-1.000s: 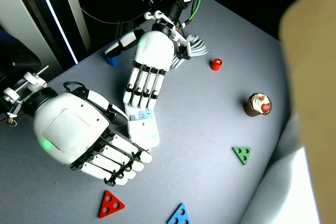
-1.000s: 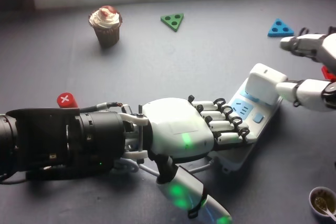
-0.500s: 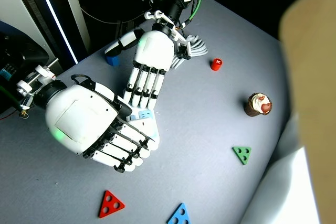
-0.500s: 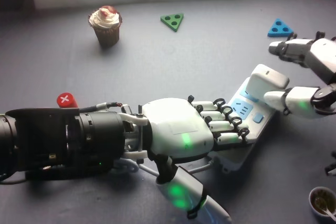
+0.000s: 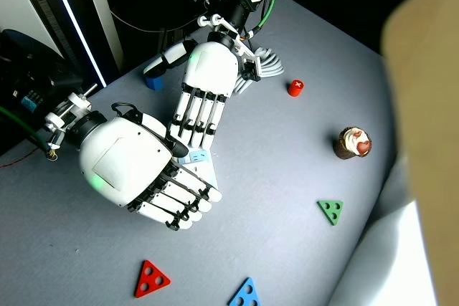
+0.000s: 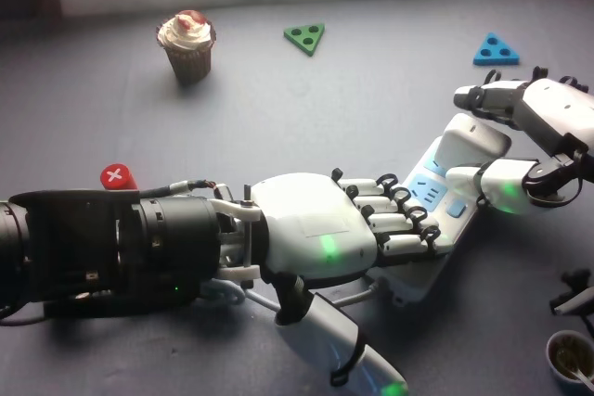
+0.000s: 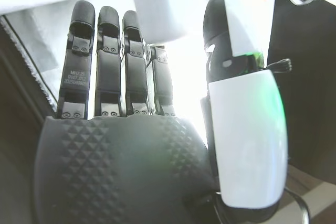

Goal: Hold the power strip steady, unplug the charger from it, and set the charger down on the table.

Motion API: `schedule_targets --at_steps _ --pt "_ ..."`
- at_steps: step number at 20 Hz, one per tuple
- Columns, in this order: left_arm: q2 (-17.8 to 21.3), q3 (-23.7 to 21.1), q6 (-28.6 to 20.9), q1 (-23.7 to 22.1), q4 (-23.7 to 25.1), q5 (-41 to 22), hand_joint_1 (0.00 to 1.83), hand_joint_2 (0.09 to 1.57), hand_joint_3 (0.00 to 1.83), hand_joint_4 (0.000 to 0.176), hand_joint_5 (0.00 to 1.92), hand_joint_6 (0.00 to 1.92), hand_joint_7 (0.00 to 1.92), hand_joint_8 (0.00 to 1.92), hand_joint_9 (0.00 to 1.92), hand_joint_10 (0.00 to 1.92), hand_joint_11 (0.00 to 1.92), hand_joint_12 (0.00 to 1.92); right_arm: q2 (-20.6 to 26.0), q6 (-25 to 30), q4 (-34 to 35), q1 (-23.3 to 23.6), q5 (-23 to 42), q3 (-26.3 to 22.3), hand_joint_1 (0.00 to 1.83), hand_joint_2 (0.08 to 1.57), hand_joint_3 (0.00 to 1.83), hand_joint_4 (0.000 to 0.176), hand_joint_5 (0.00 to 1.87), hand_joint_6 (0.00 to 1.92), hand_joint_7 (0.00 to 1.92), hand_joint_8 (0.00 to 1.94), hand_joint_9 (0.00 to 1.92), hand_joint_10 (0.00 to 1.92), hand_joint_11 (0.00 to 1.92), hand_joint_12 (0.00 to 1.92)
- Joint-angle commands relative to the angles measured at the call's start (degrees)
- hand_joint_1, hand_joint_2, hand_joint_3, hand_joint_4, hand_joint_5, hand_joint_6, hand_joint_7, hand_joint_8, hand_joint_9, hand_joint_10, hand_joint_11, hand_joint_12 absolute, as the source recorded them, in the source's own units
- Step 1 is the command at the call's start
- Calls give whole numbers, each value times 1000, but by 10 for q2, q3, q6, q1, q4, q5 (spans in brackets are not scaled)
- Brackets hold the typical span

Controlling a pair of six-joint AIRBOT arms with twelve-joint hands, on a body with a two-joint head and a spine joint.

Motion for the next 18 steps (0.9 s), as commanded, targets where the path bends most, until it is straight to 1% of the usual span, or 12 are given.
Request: schedule_targets --at_steps 1,5,7,10,12,16,18 --pt "-1 -4 -4 -1 -6 -24 0 882 0 0 24 1 55 0 65 0 66 115 6 2 -32 8 46 2 1020 1091 0 0 474 12 497 10 472 12 373 262" --pt "-1 -4 -4 -1 -6 -23 0 881 0 0 15 0 45 0 52 0 54 109 2 2 -32 8 47 10 1018 1102 5 0 477 6 494 4 462 3 361 263" --pt "-1 -4 -4 -2 -5 -21 0 885 2 0 23 2 52 2 56 1 49 106 -1 2 -32 8 47 14 1041 1096 0 0 506 13 526 13 495 13 405 289" --pt "-1 -4 -4 -2 -4 -20 0 879 0 0 29 4 58 4 59 2 57 109 -2 2 -27 8 47 15 1040 1110 2 0 528 1 548 1 521 1 411 327" --pt "-1 -5 -4 -2 -4 -19 0 881 0 0 37 6 65 6 65 4 71 115 -5 2 -27 8 49 18 1044 1105 0 0 555 9 583 10 559 12 439 348" --pt "-1 -5 -4 -2 -3 -19 0 884 1 0 26 1 59 2 64 4 67 111 -9 2 -27 8 49 24 1070 1111 0 0 692 1 703 1 680 2 495 448" --pt "-1 -6 -4 -3 -3 -17 0 878 0 0 28 2 60 2 57 1 69 111 -9 2 -27 8 49 26 1078 1108 0 0 717 5 742 9 725 12 522 479"
